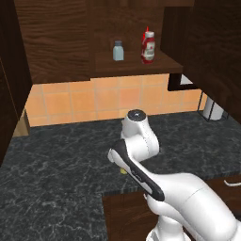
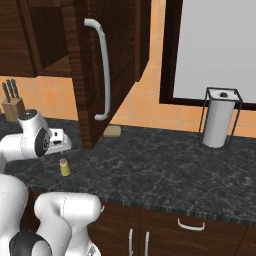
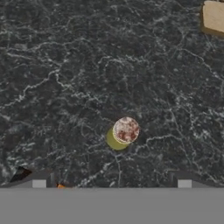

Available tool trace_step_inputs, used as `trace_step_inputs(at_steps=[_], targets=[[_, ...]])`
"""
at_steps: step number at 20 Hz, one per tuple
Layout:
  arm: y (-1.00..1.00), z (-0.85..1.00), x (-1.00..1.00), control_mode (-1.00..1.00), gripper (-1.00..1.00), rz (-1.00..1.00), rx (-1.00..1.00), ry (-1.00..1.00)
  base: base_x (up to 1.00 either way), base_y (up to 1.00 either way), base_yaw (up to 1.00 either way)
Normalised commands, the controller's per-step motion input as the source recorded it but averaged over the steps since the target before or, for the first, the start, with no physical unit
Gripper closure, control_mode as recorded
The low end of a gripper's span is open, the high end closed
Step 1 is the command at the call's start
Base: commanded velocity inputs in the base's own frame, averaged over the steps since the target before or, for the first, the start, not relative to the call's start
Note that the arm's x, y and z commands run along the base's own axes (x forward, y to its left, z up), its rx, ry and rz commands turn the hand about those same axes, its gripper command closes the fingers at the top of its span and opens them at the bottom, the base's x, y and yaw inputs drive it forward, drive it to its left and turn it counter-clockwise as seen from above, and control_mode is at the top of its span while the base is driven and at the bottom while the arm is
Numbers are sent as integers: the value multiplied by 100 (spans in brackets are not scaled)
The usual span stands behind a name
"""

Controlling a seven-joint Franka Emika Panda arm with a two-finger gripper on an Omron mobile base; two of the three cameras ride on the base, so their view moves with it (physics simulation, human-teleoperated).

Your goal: Put the shaker and condiment bottle from the counter next to their counterparts in the cabinet.

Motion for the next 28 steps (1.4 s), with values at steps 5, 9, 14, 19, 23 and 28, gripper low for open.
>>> trace_step_inputs(at_steps=[5, 9, 14, 19, 23, 28], targets=[[0, -35, 4, -100, -100, 0, 0, 0, 0, 0, 0], [0, -30, 20, -100, -100, 0, 0, 0, 0, 0, 0], [0, -20, 26, -100, -100, 0, 0, 0, 0, 0, 0], [0, -15, 26, -100, -100, 0, -1, 0, 0, 0, 0], [0, -17, 21, -100, -100, 0, -1, 0, 0, 0, 0], [0, -23, 8, -100, -100, 0, -2, 0, 0, 0, 0]])
